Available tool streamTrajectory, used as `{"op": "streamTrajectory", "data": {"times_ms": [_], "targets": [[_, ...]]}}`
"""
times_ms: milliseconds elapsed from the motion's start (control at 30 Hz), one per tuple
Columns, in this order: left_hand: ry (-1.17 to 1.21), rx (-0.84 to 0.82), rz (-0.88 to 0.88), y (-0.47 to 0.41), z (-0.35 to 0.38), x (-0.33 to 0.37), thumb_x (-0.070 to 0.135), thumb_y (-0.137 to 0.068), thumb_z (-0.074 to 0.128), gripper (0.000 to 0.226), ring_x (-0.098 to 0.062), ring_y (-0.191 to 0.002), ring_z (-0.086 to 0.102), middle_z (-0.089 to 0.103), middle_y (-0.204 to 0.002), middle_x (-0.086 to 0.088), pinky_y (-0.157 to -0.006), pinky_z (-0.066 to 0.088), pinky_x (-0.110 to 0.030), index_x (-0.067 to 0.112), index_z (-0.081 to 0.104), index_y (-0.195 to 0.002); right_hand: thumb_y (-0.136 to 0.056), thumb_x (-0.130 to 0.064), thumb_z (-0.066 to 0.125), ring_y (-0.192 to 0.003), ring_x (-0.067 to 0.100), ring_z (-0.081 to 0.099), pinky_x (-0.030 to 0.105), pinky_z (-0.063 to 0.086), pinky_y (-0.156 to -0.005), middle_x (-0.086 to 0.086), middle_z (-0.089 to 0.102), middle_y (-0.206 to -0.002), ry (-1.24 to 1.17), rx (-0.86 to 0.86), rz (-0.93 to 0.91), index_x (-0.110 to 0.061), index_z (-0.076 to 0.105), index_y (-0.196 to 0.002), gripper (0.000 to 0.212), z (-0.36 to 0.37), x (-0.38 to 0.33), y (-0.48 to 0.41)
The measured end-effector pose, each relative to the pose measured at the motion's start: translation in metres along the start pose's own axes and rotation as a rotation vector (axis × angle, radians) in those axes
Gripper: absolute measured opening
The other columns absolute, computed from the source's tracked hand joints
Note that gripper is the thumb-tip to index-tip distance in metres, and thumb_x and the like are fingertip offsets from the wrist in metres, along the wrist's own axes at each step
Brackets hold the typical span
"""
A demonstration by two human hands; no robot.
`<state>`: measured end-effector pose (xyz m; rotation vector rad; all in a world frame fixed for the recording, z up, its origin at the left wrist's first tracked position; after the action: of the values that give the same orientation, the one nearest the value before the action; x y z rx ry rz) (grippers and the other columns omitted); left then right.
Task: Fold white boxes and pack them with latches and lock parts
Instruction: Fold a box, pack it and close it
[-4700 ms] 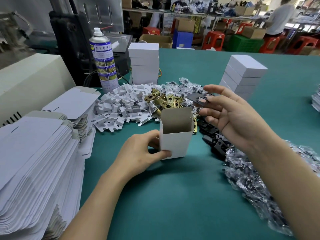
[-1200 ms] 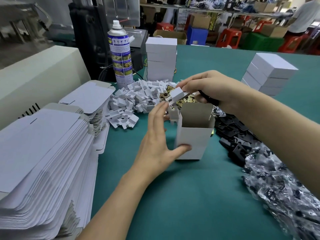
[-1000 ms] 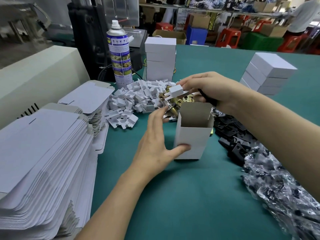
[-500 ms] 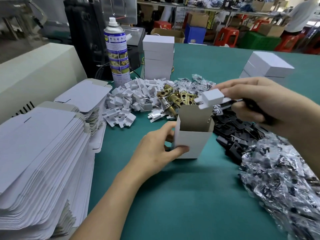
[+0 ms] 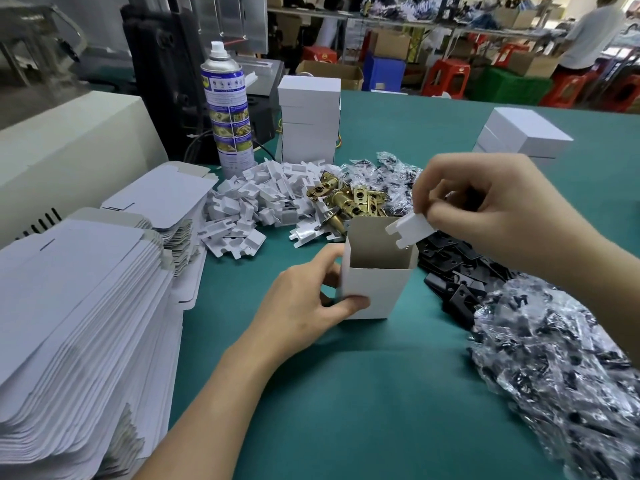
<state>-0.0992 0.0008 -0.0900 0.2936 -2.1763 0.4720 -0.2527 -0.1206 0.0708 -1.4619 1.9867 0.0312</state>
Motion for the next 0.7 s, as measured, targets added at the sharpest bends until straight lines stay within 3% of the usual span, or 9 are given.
{"op": "streamTrajectory", "data": {"times_ms": [233, 367, 467, 567, 633, 700], "targets": [[0.022, -0.012, -0.009, 0.0, 0.0, 0.0, 0.051, -0.081, 0.074, 0.054, -0.002, -0.103, 0.07, 0.074, -0.105, 0.021, -0.086, 0.059, -0.041, 0.056, 0.049, -0.128, -0.082, -0.007, 0.052, -0.053, 0.005, 0.04, 0.01, 0.031, -0.052, -0.009, 0.051, -0.067, -0.094, -0.037, 0.005, -0.021, 0.058, -0.081, 0.015, 0.01, -0.003, -0.004], [0.031, -0.012, -0.016, 0.0, 0.0, 0.0, 0.049, -0.08, 0.074, 0.054, -0.002, -0.104, 0.069, 0.074, -0.104, 0.02, -0.085, 0.06, -0.04, 0.055, 0.049, -0.128, -0.083, -0.007, 0.045, -0.04, 0.005, 0.031, 0.014, 0.026, -0.041, -0.009, 0.043, -0.047, -0.233, -0.097, 0.131, -0.019, 0.066, -0.069, 0.028, 0.015, 0.005, -0.006], [0.03, -0.015, -0.017, 0.0, 0.0, 0.0, 0.049, -0.081, 0.074, 0.054, -0.001, -0.105, 0.068, 0.074, -0.104, 0.02, -0.086, 0.06, -0.039, 0.054, 0.049, -0.128, -0.091, 0.003, 0.044, -0.038, 0.011, 0.026, 0.015, 0.023, -0.037, 0.003, 0.039, -0.047, -0.326, -0.131, 0.272, -0.023, 0.079, -0.081, 0.045, 0.015, 0.015, -0.005], [0.036, -0.019, -0.02, 0.001, 0.0, 0.0, 0.046, -0.082, 0.075, 0.052, -0.002, -0.107, 0.068, 0.074, -0.105, 0.019, -0.085, 0.061, -0.039, 0.052, 0.052, -0.129, -0.094, 0.001, 0.052, -0.038, 0.015, 0.029, 0.016, 0.027, -0.037, 0.01, 0.038, -0.05, -0.392, -0.181, 0.31, -0.024, 0.081, -0.096, 0.039, 0.012, 0.016, -0.002], [0.04, -0.018, -0.022, 0.001, -0.001, 0.0, 0.044, -0.083, 0.076, 0.051, -0.002, -0.107, 0.068, 0.074, -0.105, 0.019, -0.084, 0.061, -0.038, 0.05, 0.053, -0.129, -0.096, -0.002, 0.059, -0.039, 0.014, 0.034, 0.018, 0.03, -0.036, 0.011, 0.045, -0.054, -0.422, -0.2, 0.288, -0.024, 0.08, -0.102, 0.032, 0.012, 0.013, 0.0], [0.034, -0.016, -0.023, 0.001, -0.001, -0.001, 0.04, -0.085, 0.079, 0.05, -0.002, -0.106, 0.068, 0.074, -0.105, 0.018, -0.083, 0.061, -0.038, 0.048, 0.054, -0.128, -0.095, -0.001, 0.066, -0.048, 0.006, 0.052, 0.012, 0.04, -0.045, 0.011, 0.066, -0.074, -0.429, -0.177, 0.23, -0.023, 0.077, -0.107, 0.028, 0.012, 0.009, -0.001]]}}
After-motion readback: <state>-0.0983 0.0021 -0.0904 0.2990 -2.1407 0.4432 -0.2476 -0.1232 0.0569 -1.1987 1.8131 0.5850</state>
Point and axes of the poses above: each hand's wrist, its own y-axis away from the middle knuckle, its own z-axis out of the palm, x = y × z, the point moved 4 cm from there along -y, towards the middle knuckle
